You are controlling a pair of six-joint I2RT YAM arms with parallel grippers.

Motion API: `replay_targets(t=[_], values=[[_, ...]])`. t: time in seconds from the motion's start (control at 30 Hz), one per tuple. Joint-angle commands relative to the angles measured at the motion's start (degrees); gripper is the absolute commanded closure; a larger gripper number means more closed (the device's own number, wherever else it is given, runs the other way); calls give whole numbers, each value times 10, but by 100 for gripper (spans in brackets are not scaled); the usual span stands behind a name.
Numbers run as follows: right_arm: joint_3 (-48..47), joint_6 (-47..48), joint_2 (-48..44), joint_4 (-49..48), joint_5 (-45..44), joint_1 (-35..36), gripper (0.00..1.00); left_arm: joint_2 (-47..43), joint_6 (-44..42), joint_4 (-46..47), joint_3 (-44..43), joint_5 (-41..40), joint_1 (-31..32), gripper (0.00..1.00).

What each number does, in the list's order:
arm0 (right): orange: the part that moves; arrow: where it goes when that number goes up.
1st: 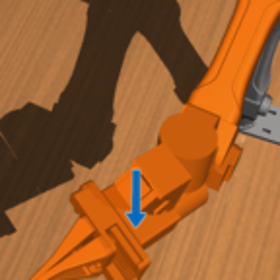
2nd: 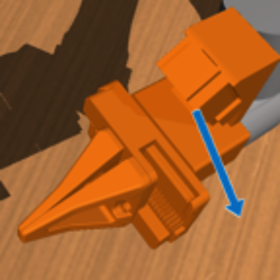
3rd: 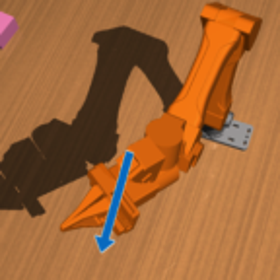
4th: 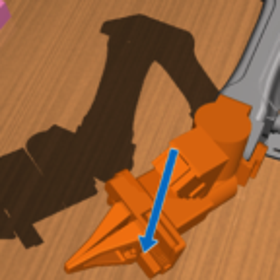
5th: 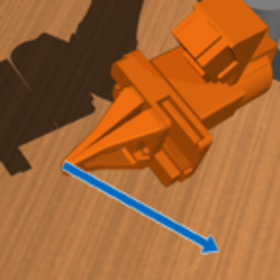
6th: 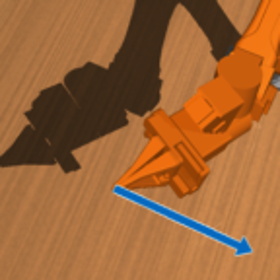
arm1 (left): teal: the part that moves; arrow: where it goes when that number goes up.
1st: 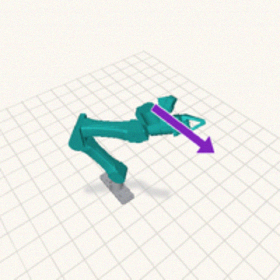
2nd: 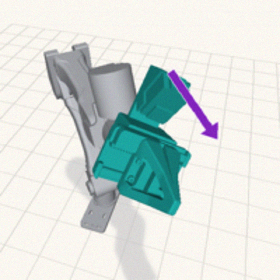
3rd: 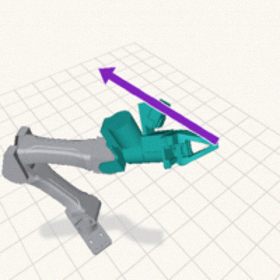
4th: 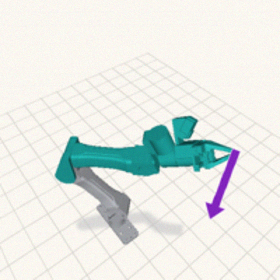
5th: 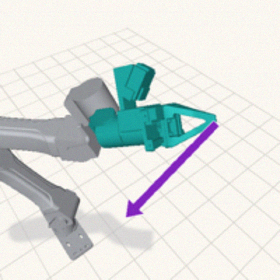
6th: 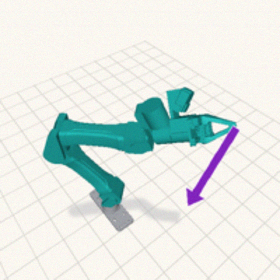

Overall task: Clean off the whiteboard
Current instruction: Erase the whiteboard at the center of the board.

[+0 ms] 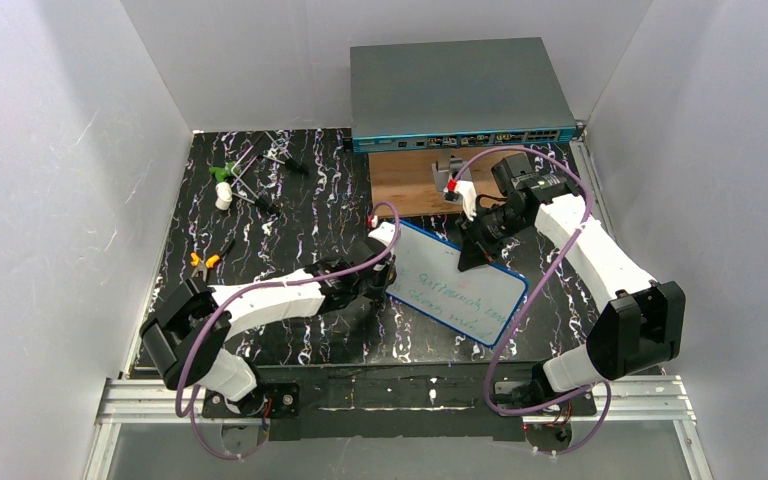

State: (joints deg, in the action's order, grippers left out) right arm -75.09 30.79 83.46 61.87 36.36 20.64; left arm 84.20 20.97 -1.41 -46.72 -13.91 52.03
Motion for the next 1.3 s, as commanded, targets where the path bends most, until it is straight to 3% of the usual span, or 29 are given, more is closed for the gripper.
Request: replay_targets(t=[0.0,0.33,0.43,0.47,0.53,0.57,0.7,0.87,1.27], values=[[12,25,-20,26,56,12,99,-31,-12,-46,-44,-3,-32,100],[17,24,-26,20,50,12,99,-191,56,-63,-36,138,-96,100],[18,21,-25,17,45,12,99,-197,67,-53,-9,215,-94,100],[19,18,-22,14,40,12,99,-199,47,-41,9,217,-58,100],[13,12,-12,11,37,12,99,-194,-9,-6,43,138,28,100],[11,12,-9,13,40,12,99,-178,-14,-5,45,105,40,100],[8,12,-3,16,47,12,99,-86,-24,10,18,-36,49,100],[7,13,-1,18,50,12,99,-34,-26,53,1,-126,49,100],[10,14,-3,15,50,12,99,-21,-49,170,36,-6,60,100]])
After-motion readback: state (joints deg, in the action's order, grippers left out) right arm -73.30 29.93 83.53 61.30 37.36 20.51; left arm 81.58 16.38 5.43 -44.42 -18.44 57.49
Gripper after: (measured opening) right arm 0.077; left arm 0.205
